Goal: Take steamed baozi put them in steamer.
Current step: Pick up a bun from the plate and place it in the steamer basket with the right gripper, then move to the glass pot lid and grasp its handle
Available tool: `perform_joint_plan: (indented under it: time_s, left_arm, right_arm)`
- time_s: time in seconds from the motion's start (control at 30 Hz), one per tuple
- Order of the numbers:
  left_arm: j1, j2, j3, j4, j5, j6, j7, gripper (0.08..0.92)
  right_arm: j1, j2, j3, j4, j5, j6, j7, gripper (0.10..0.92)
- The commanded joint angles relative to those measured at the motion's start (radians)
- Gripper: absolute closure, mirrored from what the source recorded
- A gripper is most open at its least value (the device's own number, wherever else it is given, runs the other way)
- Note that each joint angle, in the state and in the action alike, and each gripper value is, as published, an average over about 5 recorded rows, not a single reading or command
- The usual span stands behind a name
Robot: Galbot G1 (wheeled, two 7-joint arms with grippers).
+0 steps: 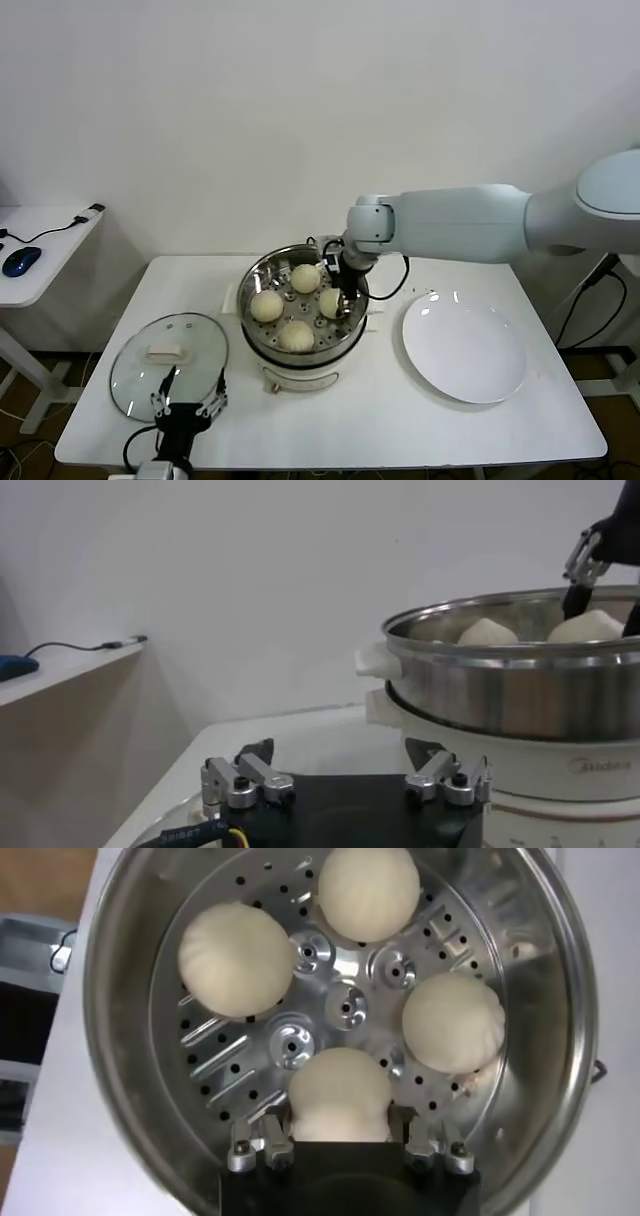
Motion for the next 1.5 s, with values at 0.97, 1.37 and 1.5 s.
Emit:
perform_joint_plan:
  time_s: [0.97,1.37,1.5]
  left_arm:
    - [-0.018,0.002,-0.003,0.004,-0.015,-0.01,-0.003,0.177]
    - [-0.047,0.004,-0.031,-0.026,-0.068,-0.059,-0.013,0.177]
    - [-0.055,0.013,-0.043,-0.028,-0.064,-0.058,-0.004,0.177]
  right_arm:
    - [-0.405,-0.476,0.961,-0.025,-0.023,0.191,0.636,0.203]
    - [-1.465,-0.708,1.934,0.274,-0.238,0.284,0.638,0.203]
    - [-1.77,-0.632,2.196,0.293,-0.301,0.394,0.597,0.203]
